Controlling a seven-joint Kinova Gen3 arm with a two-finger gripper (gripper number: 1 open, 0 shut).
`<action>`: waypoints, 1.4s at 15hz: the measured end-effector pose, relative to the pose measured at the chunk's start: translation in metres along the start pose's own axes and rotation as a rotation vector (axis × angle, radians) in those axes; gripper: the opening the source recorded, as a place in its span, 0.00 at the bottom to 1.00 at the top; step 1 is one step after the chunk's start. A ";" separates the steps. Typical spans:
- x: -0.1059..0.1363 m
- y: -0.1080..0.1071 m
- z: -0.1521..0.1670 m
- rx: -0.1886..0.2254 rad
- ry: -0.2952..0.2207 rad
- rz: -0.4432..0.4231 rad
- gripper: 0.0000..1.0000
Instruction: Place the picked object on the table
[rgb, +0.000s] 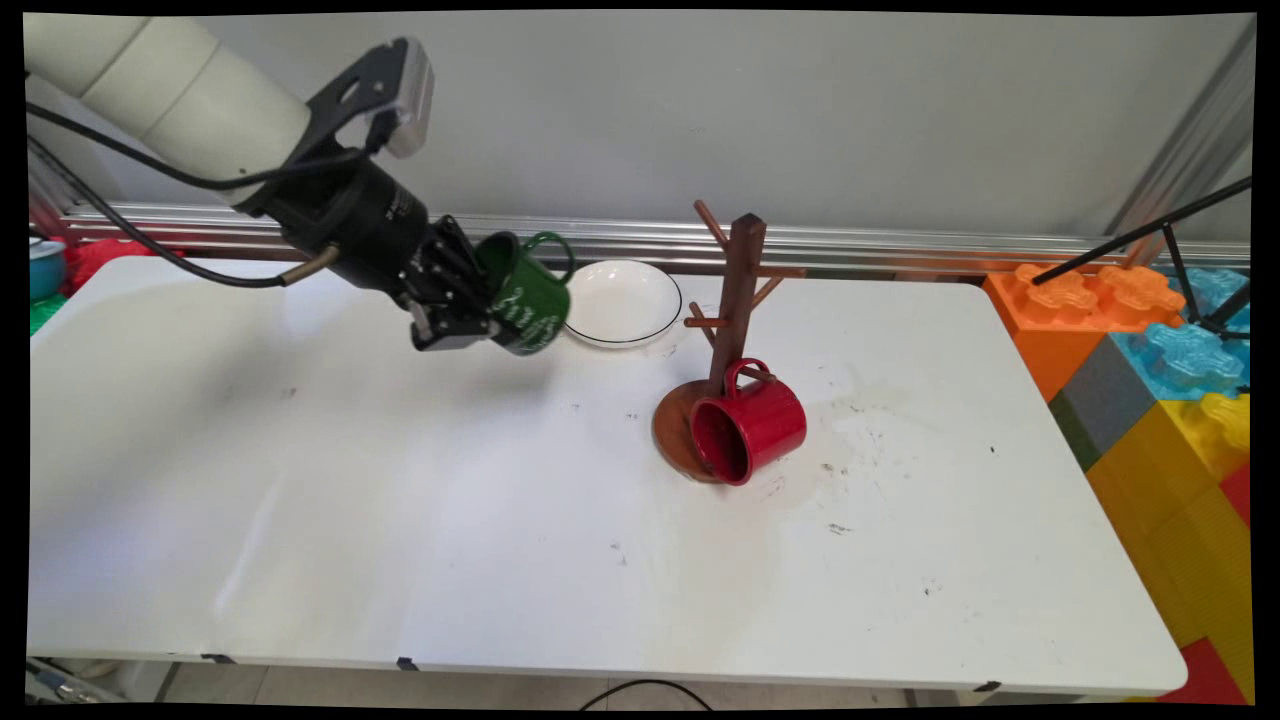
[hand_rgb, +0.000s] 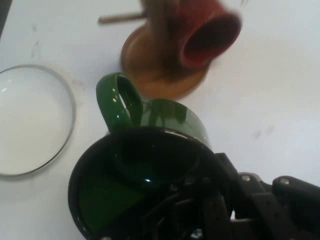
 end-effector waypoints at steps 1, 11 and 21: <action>-0.004 -0.007 0.004 0.004 -0.033 0.038 0.00; -0.012 -0.051 0.091 -0.026 -0.245 0.233 0.00; -0.008 -0.070 0.176 -0.048 -0.354 0.220 0.00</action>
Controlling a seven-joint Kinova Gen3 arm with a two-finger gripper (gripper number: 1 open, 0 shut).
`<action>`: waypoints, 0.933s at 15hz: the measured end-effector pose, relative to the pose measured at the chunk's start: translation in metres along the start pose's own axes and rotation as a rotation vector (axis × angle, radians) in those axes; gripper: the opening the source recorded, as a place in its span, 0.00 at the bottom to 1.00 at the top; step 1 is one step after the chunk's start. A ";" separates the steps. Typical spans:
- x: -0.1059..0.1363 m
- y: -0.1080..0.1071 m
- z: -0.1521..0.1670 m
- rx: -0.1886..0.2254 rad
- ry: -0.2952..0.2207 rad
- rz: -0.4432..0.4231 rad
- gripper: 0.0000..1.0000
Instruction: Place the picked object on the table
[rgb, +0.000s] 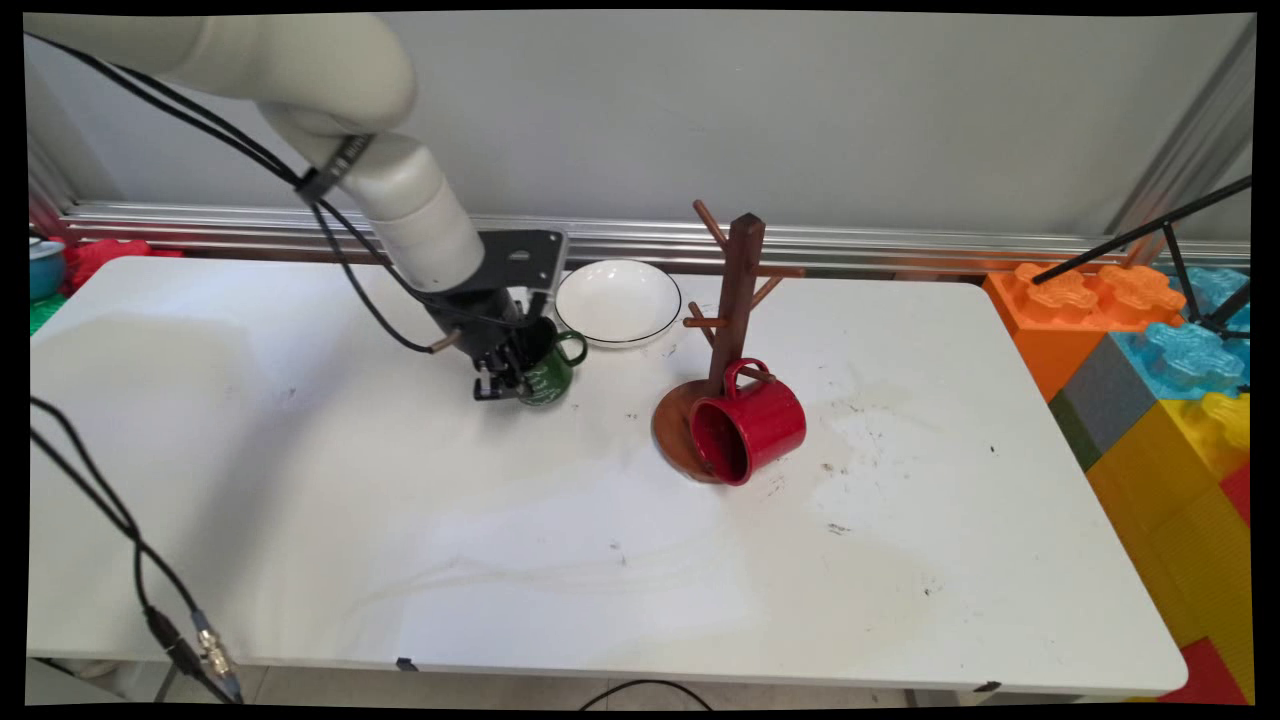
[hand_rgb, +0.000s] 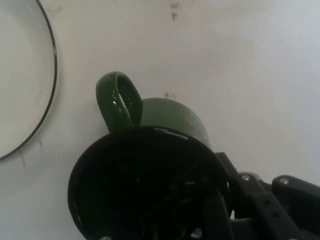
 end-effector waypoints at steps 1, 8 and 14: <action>0.003 -0.002 0.006 -0.002 -0.002 -0.003 0.00; 0.016 -0.010 0.036 -0.011 -0.012 -0.021 0.00; 0.022 -0.013 0.047 -0.011 0.005 -0.027 1.00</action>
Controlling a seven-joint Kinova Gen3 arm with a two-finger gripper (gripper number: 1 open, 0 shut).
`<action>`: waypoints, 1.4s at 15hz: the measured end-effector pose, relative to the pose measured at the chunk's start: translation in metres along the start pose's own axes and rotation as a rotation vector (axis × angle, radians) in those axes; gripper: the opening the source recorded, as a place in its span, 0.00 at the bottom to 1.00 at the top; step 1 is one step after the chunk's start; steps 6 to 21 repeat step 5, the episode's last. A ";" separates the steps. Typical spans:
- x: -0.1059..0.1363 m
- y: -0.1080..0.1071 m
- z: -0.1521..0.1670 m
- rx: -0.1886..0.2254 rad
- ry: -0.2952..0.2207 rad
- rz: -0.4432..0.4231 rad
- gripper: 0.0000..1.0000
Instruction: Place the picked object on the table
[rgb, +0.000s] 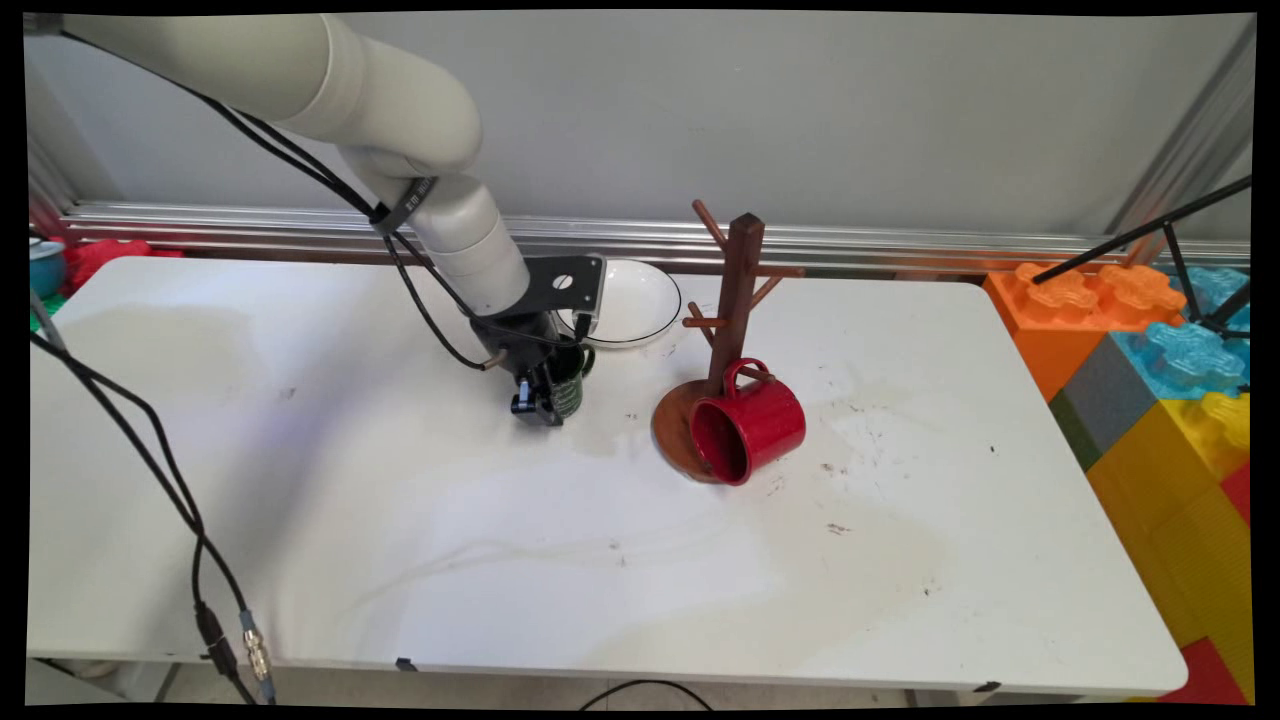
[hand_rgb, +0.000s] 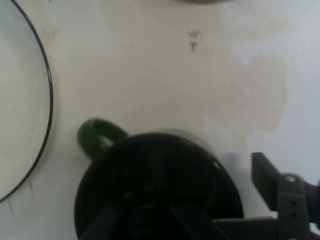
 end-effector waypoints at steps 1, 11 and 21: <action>0.001 0.000 0.000 0.000 0.008 0.000 1.00; 0.006 -0.001 -0.007 0.008 0.047 0.007 1.00; 0.006 -0.001 -0.007 0.008 0.047 0.007 1.00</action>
